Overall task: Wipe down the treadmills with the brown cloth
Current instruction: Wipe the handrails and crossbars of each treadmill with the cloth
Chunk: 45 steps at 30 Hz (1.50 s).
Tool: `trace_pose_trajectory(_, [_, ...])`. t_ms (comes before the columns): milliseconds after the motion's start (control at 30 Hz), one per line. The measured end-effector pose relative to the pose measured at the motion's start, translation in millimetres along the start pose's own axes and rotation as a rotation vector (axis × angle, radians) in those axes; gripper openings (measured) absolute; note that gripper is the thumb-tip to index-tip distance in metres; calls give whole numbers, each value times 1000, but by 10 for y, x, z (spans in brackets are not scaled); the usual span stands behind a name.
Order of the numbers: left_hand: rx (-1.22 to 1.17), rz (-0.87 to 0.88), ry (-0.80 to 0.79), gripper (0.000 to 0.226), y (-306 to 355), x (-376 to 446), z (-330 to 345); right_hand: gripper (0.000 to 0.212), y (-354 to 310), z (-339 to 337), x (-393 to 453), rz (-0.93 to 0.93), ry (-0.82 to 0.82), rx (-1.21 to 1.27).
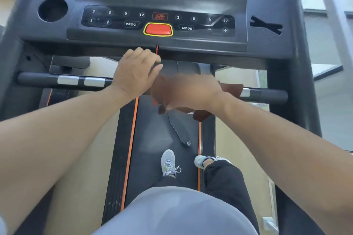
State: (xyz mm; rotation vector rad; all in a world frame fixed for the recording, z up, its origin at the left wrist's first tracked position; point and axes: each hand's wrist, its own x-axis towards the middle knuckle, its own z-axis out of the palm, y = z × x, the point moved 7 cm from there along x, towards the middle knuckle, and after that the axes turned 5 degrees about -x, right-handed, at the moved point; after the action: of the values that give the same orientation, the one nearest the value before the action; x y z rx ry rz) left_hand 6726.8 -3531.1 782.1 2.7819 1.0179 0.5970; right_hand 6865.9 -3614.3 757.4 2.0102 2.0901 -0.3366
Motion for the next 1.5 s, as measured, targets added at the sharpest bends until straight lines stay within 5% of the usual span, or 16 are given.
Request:
trace_pose_trajectory(167, [-209,187,5,20,457,180,123,33,967,111,-431,111,-187,-76])
trace_pose_trajectory(333, [-345,-25,-2,34,405,142,264,32,1750,200,-773,271,-372,-216])
trace_pose_trajectory(433, [-364,-111,62,34,378,146,172,21,1500,161,-686,206,-278,-110])
trace_pose_trajectory(700, [-437,-303,116,41,210,100,176,52,-371,11,195,-81,84,111])
trace_pose_trajectory(900, [-393,-269,81,40,238,129,234,31,-45,85,57,-57,124,30])
trace_pose_trajectory(1100, [-264,-243,-74,48,267,175,343,39,1559,218,-860,207,-67,-137])
trace_pose_trajectory(1233, [-250,-204,-66,43,346,194,271,44,1740,312,-1065,263,-3,-195])
trace_pose_trajectory(1367, [-302,-208,-82,23,379,203,278,60,1546,329,-1195,418,183,-5])
trace_pose_trajectory(1500, [-182,-70,-29,28,543,230,202,64,1360,132,-1500,529,356,444])
